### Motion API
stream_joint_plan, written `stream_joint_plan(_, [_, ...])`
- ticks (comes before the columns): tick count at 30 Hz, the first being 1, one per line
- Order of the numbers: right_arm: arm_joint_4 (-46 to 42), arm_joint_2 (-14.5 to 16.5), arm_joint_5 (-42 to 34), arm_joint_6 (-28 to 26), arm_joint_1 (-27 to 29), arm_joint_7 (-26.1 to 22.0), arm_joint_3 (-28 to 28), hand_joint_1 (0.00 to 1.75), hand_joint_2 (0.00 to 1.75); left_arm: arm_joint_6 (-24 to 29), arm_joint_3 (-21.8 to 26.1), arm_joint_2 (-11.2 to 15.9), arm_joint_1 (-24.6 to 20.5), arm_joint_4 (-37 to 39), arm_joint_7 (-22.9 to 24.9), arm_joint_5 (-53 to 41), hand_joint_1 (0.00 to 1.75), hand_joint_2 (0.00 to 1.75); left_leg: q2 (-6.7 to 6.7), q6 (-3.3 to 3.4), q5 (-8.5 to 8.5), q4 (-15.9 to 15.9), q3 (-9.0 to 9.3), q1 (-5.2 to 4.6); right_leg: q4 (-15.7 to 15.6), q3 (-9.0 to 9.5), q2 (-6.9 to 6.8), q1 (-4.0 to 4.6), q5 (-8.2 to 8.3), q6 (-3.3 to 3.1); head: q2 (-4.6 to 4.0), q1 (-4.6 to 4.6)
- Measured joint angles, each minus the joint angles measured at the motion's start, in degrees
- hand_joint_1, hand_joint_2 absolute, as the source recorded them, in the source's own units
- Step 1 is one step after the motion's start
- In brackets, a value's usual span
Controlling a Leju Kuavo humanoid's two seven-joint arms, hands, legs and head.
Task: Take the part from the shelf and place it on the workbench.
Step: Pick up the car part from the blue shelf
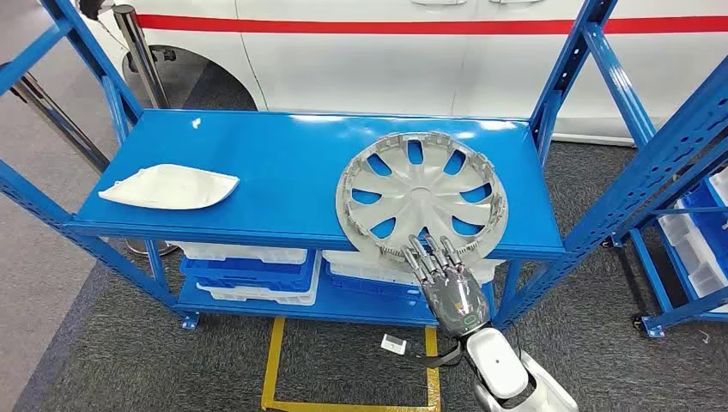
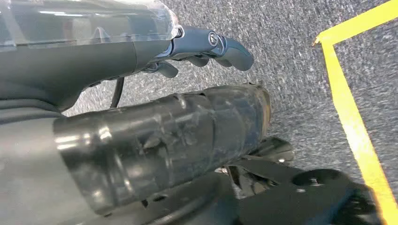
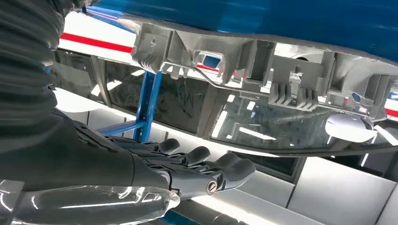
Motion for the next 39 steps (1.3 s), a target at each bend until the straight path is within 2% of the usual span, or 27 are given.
stream_joint_plan(2, [0.03, 0.20, 0.01, 0.10, -0.24, -0.05, 0.00, 0.00, 1.75, 0.00, 0.00, 0.00, -0.03, 0.00, 0.00, -0.04, 0.00, 0.00, 0.00, 0.25, 2.37, -3.91, 1.80, -0.01, 0.01, 0.10, 0.05, 0.04, -0.03, 0.02, 0.00, -0.01])
stream_joint_plan(3, [0.07, 0.40, 0.02, 0.21, -0.52, -0.10, 0.01, 0.00, 1.75, 0.00, 0.01, 0.01, -0.07, 0.00, 0.03, -0.09, 0.00, 0.00, 0.00, 0.57, 4.49, -7.99, 3.64, -0.06, 0.02, 0.18, 0.08, 0.07, -0.07, 0.05, 0.00, -0.01])
stream_joint_plan(5, [0.18, 0.84, 0.04, 0.50, -1.17, -0.23, 0.02, 0.00, 1.75, -0.01, 0.04, 0.05, -0.24, -0.01, 0.11, -0.25, 0.00, 0.00, 0.00, 1.19, 6.97, -14.76, 6.73, -0.33, 0.10, 0.17, 0.14, 0.22, -0.15, 0.34, 0.00, -0.01])
stream_joint_plan(6, [0.31, 1.03, 0.05, 0.68, -1.51, -0.32, 0.02, 0.00, 1.75, -0.02, 0.07, 0.07, -0.33, -0.01, 0.16, -0.32, 0.00, 0.00, -0.02, 1.41, 7.16, -16.10, 7.28, -0.50, 0.13, 0.07, 0.14, 0.24, -0.14, 0.58, 0.00, 0.00])
stream_joint_plan(9, [0.96, 1.74, 0.05, 1.39, -2.56, -0.51, 0.03, 0.00, 1.75, -0.21, 0.09, 0.03, -0.38, -0.01, 0.22, -0.54, 0.00, 0.00, -0.04, 1.98, 7.44, -16.94, 7.64, -0.50, 0.08, 0.09, 0.10, 0.20, -0.13, 1.54, 0.00, 0.01])
stream_joint_plan(10, [1.21, 1.92, 0.05, 1.61, -2.94, -0.54, 0.04, 0.00, 1.75, -0.28, 0.09, 0.01, -0.38, -0.02, 0.25, -0.66, 0.00, 0.00, -0.01, 2.25, 7.67, -17.35, 7.89, -0.38, 0.66, -0.10, 0.07, 0.21, -0.62, 1.81, 0.00, 0.04])
stream_joint_plan(12, [2.06, 2.13, 0.05, 2.38, -3.80, -0.74, 0.17, 0.00, 1.75, -0.45, 0.09, -0.04, -0.53, -0.02, 0.28, -0.95, 0.00, 0.00, 0.09, 2.66, 7.99, -17.90, 8.23, -0.27, 5.36, -2.24, 0.03, 0.15, -3.43, 2.17, 0.00, 0.09])
stream_joint_plan(14, [3.43, 2.46, 0.05, 3.62, -4.59, -1.09, 0.58, 0.00, 1.75, -0.76, 0.09, -0.04, -0.74, -0.02, 0.32, -1.30, 0.00, 0.00, 0.11, 2.86, 7.97, -17.91, 8.22, -0.37, 12.65, -5.85, 0.03, 0.10, -6.64, 2.36, 0.00, 0.10])
stream_joint_plan(15, [4.24, 2.69, 0.05, 4.21, -4.90, -1.26, 0.87, 0.00, 1.75, -0.90, 0.09, -0.04, -0.81, -0.02, 0.35, -1.44, 0.00, 0.00, 0.09, 2.88, 7.93, -17.85, 8.21, -0.40, 14.78, -6.96, 0.02, 0.03, -6.99, 2.39, 0.00, 0.11])
stream_joint_plan(16, [5.03, 2.94, 0.05, 4.77, -5.31, -1.40, 1.17, 0.00, 1.75, -1.01, 0.09, -0.05, -0.85, -0.02, 0.39, -1.59, 0.00, 0.00, 0.06, 2.85, 7.87, -17.76, 8.21, -0.40, 14.85, -7.09, 0.02, -0.06, -6.20, 2.39, 0.00, 0.10])
stream_joint_plan(17, [5.82, 3.20, 0.05, 5.26, -5.86, -1.51, 1.47, 0.00, 1.75, -1.09, 0.10, -0.08, -0.86, -0.02, 0.43, -1.74, 0.00, 0.00, 0.02, 2.78, 7.76, -17.60, 8.22, -0.39, 12.77, -6.16, 0.01, -0.15, -4.48, 2.36, 0.00, 0.10])
stream_joint_plan(18, [6.60, 3.45, 0.05, 5.64, -6.51, -1.56, 1.72, 0.00, 1.75, -1.14, 0.10, -0.12, -0.89, -0.03, 0.47, -1.87, 0.00, 0.00, 0.00, 2.65, 7.59, -17.36, 8.23, -0.37, 9.09, -4.42, 0.00, -0.25, -2.29, 2.30, 0.00, 0.10])
stream_joint_plan(19, [7.33, 3.69, 0.05, 6.01, -7.20, -1.58, 1.93, 0.00, 1.75, -1.18, 0.11, -0.16, -0.93, -0.03, 0.50, -1.99, 0.00, 0.00, -0.01, 2.46, 7.41, -17.15, 8.17, -0.36, 5.50, -2.65, -0.01, -0.26, -0.92, 2.18, 0.00, 0.11])
stream_joint_plan(21, [8.75, 4.21, 0.04, 6.57, -8.38, -1.58, 2.40, 0.00, 1.75, -1.23, 0.11, -0.20, -1.12, -0.08, 0.50, -2.13, 0.00, 0.00, -0.03, 1.93, 7.10, -16.62, 7.88, -0.42, 1.09, -0.68, 0.09, -0.06, 0.17, 1.77, 0.00, 0.08])
stream_joint_plan(24, [11.00, 4.99, -0.04, 7.63, -9.73, -1.55, 3.33, 0.00, 1.75, -1.22, 0.18, -0.21, -1.29, -0.14, 0.48, -2.26, 0.00, 0.00, -0.02, 1.11, 6.99, -16.50, 7.61, -0.40, 0.52, -0.66, 0.31, 0.21, 0.12, 0.88, 0.00, 0.04])
stream_joint_plan(26, [12.39, 5.40, -0.17, 8.56, -10.66, -1.40, 3.71, 0.00, 1.75, -1.22, 0.26, -0.22, -1.35, -0.16, 0.46, -2.47, 0.00, 0.00, -0.01, 0.60, 5.77, -14.96, 6.98, -0.30, 0.22, -0.50, 0.25, 0.09, 0.27, 0.27, 0.00, 0.02])
stream_joint_plan(27, [13.07, 5.61, -0.25, 9.03, -11.21, -1.28, 3.90, 0.00, 1.75, -1.23, 0.29, -0.23, -1.39, -0.17, 0.44, -2.59, 0.00, 0.00, 0.00, 0.37, 4.39, -12.67, 5.95, -0.26, 0.10, -0.44, 0.19, 0.03, 0.34, 0.03, 0.00, 0.01])
stream_joint_plan(29, [14.58, 5.92, -0.36, 9.87, -12.21, -1.06, 4.39, 0.00, 1.75, -1.25, 0.36, -0.26, -1.44, -0.17, 0.39, -2.86, 0.00, 0.00, 0.01, 0.11, 1.10, -5.56, 2.61, -0.19, 0.09, -0.46, 0.10, 0.20, 0.29, -0.30, 0.00, -0.02])
stream_joint_plan(30, [15.34, 6.04, -0.39, 10.17, -12.55, -0.87, 4.61, 0.00, 1.75, -1.26, 0.40, -0.28, -1.43, -0.17, 0.38, -3.03, 0.00, 0.00, 0.01, 0.08, 0.18, -2.56, 1.08, -0.17, 0.12, -0.47, 0.07, 0.34, 0.26, -0.39, 0.00, -0.01])
stream_joint_plan(31, [15.98, 6.17, -0.41, 10.32, -12.80, -0.60, 4.78, 0.00, 1.75, -1.28, 0.46, -0.30, -1.40, -0.17, 0.38, -3.18, 0.00, 0.00, 0.01, 0.14, 0.28, -1.22, 0.31, -0.17, 0.15, -0.46, 0.05, 0.47, 0.22, -0.46, 0.00, -0.02])
stream_joint_plan(32, [16.53, 6.35, -0.42, 10.39, -13.04, -0.18, 4.89, 0.00, 1.75, -1.31, 0.55, -0.31, -1.37, -0.17, 0.38, -3.33, 0.00, 0.00, 0.01, 0.31, 1.44, -2.02, 0.56, -0.19, 0.18, -0.42, 0.08, 0.58, 0.20, -0.50, 0.00, -0.01])
stream_joint_plan(33, [16.98, 6.58, -0.41, 10.43, -13.35, 0.34, 4.96, 0.00, 1.75, -1.36, 0.70, -0.31, -1.38, -0.17, 0.38, -3.46, 0.00, 0.00, 0.01, 0.61, 3.46, -4.99, 1.87, -0.25, 0.21, -0.34, 0.14, 0.67, 0.17, -0.52, 0.00, -0.01])
stream_joint_plan(35, [17.87, 7.06, -0.36, 10.80, -14.16, 1.71, 5.04, 0.13, 1.75, -1.56, 1.07, -0.31, -1.54, -0.17, 0.32, -3.73, 0.00, 0.00, 0.01, 1.40, 6.78, -12.50, 5.30, -0.53, 0.22, -0.20, 0.23, 0.83, 0.13, -0.48, 0.00, 0.00])
stream_joint_plan(36, [18.39, 7.27, -0.33, 11.22, -14.64, 2.50, 5.05, 0.57, 1.75, -1.69, 1.23, -0.31, -1.65, -0.17, 0.23, -3.89, 0.00, 0.00, 0.00, 1.71, 7.56, -15.08, 6.50, -0.72, 0.20, -0.23, 0.23, 0.85, 0.16, -0.35, 0.00, -0.01])
stream_joint_plan(37, [18.97, 7.48, -0.31, 11.67, -15.07, 3.34, 5.04, 1.00, 1.75, -1.85, 1.37, -0.31, -1.74, -0.18, 0.11, -4.04, 0.00, 0.00, -0.01, 1.90, 7.63, -16.28, 7.01, -0.90, 0.17, -0.31, 0.22, 0.81, 0.22, -0.17, 0.00, 0.00])
stream_joint_plan(39, [20.08, 8.02, -0.27, 12.20, -15.80, 4.83, 4.92, 1.75, 1.75, -2.10, 1.63, -0.33, -1.79, -0.19, -0.26, -4.25, 0.00, 0.00, -0.05, 2.12, 7.76, -16.86, 7.24, -1.03, -0.06, -0.33, 0.21, 0.72, 0.41, 0.42, 0.00, -0.01])
